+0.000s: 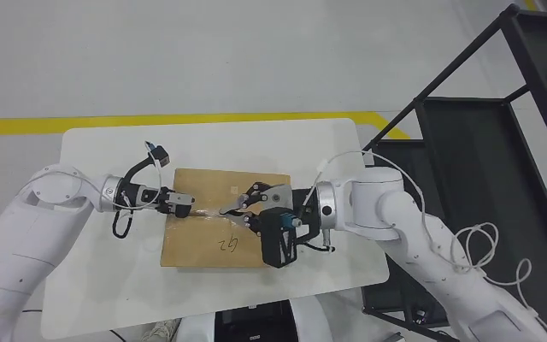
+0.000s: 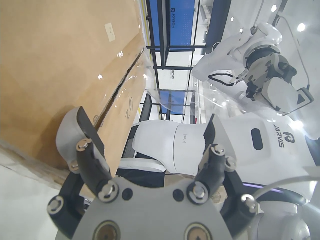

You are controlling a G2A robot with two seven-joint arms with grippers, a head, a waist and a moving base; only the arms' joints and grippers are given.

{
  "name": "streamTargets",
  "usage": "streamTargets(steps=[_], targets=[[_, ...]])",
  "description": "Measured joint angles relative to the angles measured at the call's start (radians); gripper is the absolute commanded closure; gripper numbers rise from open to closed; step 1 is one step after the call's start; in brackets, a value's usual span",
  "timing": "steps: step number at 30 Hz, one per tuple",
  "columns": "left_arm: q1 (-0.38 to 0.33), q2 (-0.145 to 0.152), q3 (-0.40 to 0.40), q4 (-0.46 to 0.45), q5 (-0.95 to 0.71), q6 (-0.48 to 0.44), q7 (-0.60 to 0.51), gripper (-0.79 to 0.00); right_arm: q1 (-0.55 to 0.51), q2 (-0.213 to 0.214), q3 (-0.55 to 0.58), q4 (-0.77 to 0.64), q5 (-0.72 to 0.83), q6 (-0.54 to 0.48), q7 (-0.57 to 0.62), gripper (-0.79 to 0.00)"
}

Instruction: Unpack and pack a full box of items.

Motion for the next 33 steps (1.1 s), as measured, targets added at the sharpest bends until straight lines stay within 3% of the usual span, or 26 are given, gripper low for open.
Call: streamTargets(steps=[10, 22, 33], targets=[[0.026, 0.003, -0.033, -0.021, 0.013, 0.012, 0.009, -0.785, 0.048, -0.025, -0.077, 0.023, -0.135, 0.066, -0.129, 0.0], [0.04, -0.002, -0.053, -0.029, 0.03, 0.023, 0.009, -0.785, 0.056, -0.056, -0.174, 0.152, -0.269, 0.162, -0.261, 0.0], [0.043, -0.009, -0.06, -0.027, 0.051, 0.027, 0.003, -0.785, -0.03, -0.045, -0.093, 0.062, -0.416, 0.294, -0.481, 0.0]])
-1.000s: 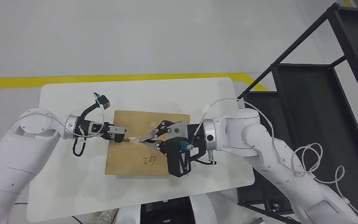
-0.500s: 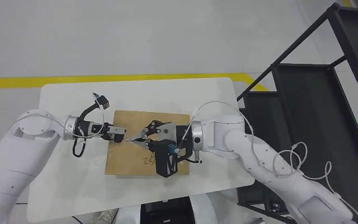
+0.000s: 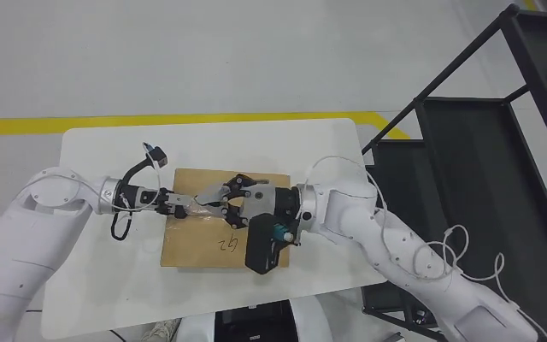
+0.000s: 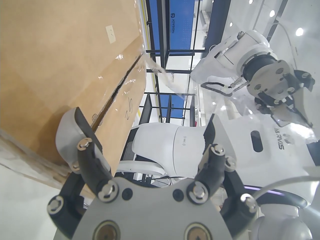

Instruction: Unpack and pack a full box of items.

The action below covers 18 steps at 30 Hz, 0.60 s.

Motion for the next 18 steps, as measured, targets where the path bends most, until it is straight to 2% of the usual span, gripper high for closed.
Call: streamTargets(steps=[11, 18], targets=[[0.001, -0.007, -0.007, 0.002, 0.017, 0.007, -0.005, -0.785, -0.147, 0.026, 0.13, -0.082, -0.088, 0.074, -0.179, 0.0], [0.003, -0.01, -0.012, 0.001, 0.026, 0.009, -0.009, -0.785, -0.217, 0.038, 0.221, -0.154, -0.11, 0.107, -0.248, 0.0]])
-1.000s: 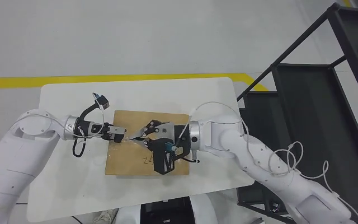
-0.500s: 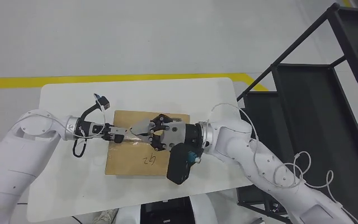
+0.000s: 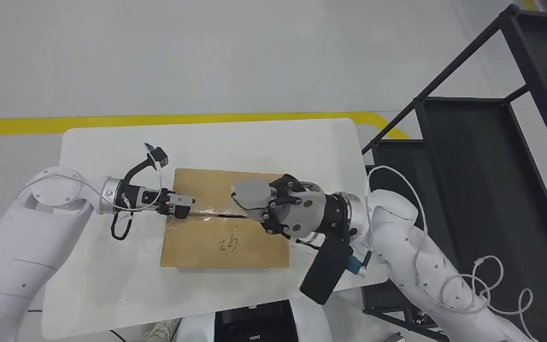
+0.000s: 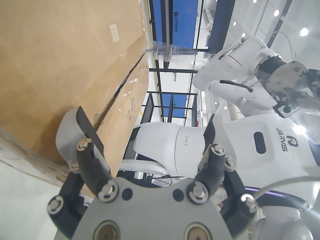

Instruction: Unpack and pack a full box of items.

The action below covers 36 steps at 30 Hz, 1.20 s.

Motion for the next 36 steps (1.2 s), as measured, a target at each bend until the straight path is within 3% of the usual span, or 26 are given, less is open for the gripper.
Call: streamTargets(steps=[9, 26, 36], targets=[[0.004, -0.004, -0.006, -0.003, 0.01, 0.004, -0.004, -0.785, -0.013, 0.002, 0.039, 0.014, 0.035, -0.037, -0.019, 0.0], [0.015, -0.009, -0.025, -0.008, 0.016, 0.006, -0.01, -0.785, 0.212, -0.06, -0.211, 0.198, 0.04, -0.034, -0.036, 0.0], [0.021, -0.011, -0.036, -0.007, 0.017, 0.003, -0.016, -0.785, 0.258, -0.088, -0.275, 0.324, 0.064, -0.02, -0.011, 0.0]])
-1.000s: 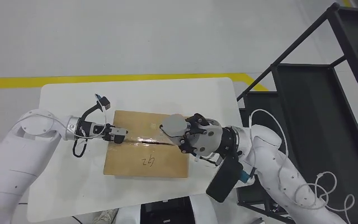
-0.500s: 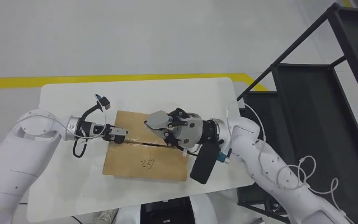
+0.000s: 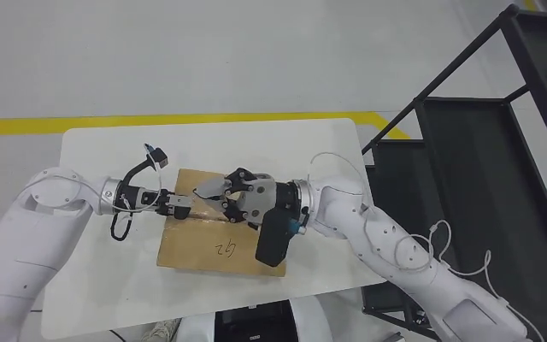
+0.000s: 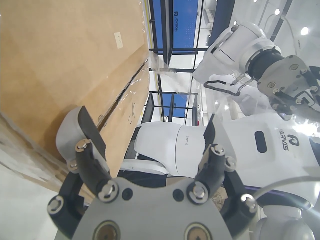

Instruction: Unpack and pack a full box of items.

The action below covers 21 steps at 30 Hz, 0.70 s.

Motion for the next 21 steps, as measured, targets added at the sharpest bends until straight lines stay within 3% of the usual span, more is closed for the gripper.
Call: streamTargets(steps=[10, 21], targets=[[0.002, -0.004, -0.005, 0.0, 0.005, 0.002, -0.003, -0.785, -0.026, -0.003, 0.013, 0.002, -0.044, 0.032, -0.015, 0.0], [0.004, -0.007, -0.013, 0.0, 0.007, 0.001, -0.009, -0.785, -0.01, -0.031, -0.056, 0.109, -0.05, 0.064, -0.033, 0.0]])
